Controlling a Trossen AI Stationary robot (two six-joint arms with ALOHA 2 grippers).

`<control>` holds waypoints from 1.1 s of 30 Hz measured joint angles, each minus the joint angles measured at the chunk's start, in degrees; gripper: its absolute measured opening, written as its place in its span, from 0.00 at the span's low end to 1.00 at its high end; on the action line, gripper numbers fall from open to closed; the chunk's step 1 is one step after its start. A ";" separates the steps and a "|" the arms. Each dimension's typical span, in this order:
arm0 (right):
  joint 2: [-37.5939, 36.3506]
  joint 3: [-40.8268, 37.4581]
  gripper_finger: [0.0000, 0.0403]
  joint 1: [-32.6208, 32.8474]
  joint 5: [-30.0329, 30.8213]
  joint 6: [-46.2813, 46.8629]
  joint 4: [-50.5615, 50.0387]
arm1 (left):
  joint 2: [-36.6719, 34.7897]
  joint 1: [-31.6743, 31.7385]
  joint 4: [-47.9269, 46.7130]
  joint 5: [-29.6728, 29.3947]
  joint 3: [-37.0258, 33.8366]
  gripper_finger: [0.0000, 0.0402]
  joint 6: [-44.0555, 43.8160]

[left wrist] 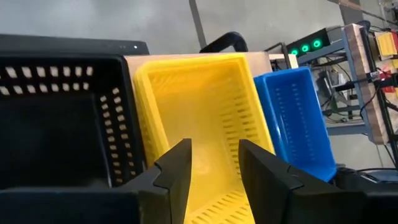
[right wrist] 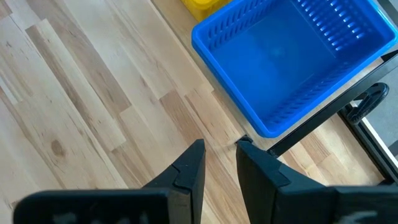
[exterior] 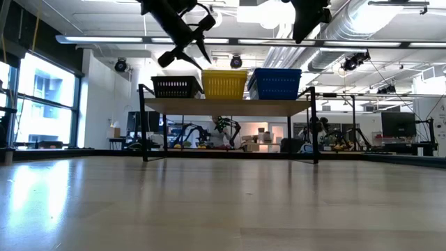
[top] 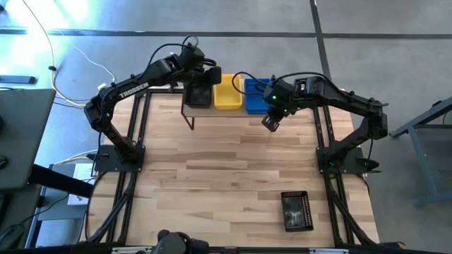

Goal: Stack baskets on shelf by color
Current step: Stack the yellow bin on top of the yellow bins on the shelf, then stack the black bin on top of the black bins on the shelf

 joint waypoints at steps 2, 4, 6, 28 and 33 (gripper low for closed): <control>0.00 0.00 0.19 -0.02 -0.01 0.00 0.00 | 0.00 0.03 -0.11 -0.02 0.00 0.30 1.03; -0.02 0.00 0.19 0.00 -0.01 0.02 0.00 | 0.00 -0.01 -0.18 0.02 0.00 0.28 1.70; 0.00 0.00 0.19 -0.01 -0.03 0.01 -0.01 | 0.00 -0.07 -0.16 0.05 0.00 0.27 2.91; 0.00 0.00 0.19 7.84 -8.38 9.29 -6.75 | -9.93 -8.98 -7.35 1.33 0.00 0.22 26.15; 0.00 0.00 0.19 13.30 -8.56 15.51 -7.54 | -13.29 -13.59 -12.21 0.82 0.00 0.22 31.68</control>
